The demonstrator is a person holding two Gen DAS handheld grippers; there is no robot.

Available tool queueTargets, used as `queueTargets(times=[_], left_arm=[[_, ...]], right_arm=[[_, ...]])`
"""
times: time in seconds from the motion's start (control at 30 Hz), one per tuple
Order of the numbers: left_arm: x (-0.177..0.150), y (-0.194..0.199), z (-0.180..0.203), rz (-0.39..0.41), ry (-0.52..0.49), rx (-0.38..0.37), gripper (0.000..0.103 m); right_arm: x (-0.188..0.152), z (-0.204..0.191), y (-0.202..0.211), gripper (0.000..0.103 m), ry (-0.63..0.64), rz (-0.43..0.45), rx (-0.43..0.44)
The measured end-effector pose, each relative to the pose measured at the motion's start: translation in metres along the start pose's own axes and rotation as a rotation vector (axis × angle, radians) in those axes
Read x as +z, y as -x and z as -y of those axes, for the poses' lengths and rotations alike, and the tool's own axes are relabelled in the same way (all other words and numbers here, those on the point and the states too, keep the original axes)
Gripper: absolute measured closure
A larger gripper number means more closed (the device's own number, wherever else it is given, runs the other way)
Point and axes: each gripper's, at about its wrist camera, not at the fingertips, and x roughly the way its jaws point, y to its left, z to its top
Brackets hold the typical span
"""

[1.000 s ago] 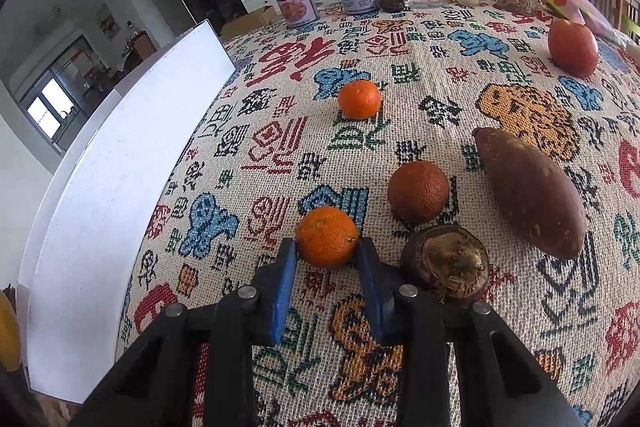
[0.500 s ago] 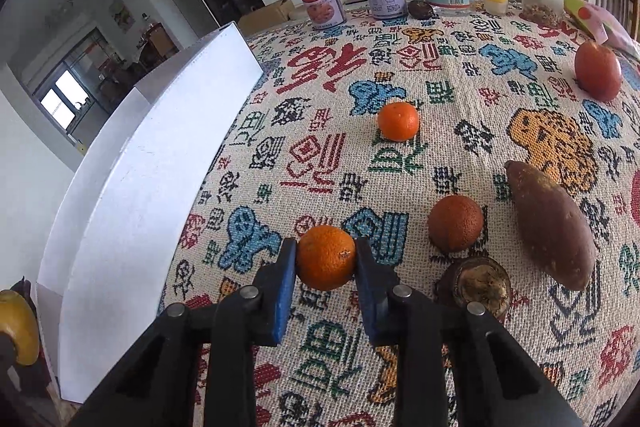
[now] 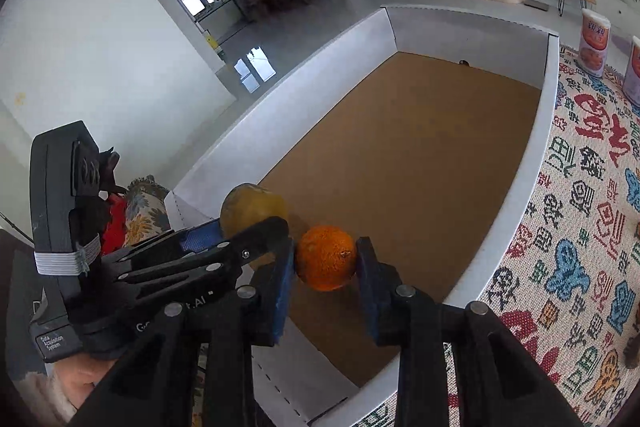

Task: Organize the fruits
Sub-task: 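Carry citrus and tangerine into the white box while opening both tools, then move both open tools back over the remaining fruit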

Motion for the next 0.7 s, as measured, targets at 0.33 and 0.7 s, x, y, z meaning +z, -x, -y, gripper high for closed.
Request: queueTargets(times=[0.33,0.7], left_arm=[[-0.014,0.039,0.088,0.177,-0.124,-0.14,0.016],[-0.109,0.003,0.267,-0.037,-0.399,-0.417,0.014]], right_arm=[[-0.055,0.072,0.097,0.008,-0.184,0.273,-0.145],[-0.212,0.243,0.201,0.003,-0.403,0.305,-0.82]])
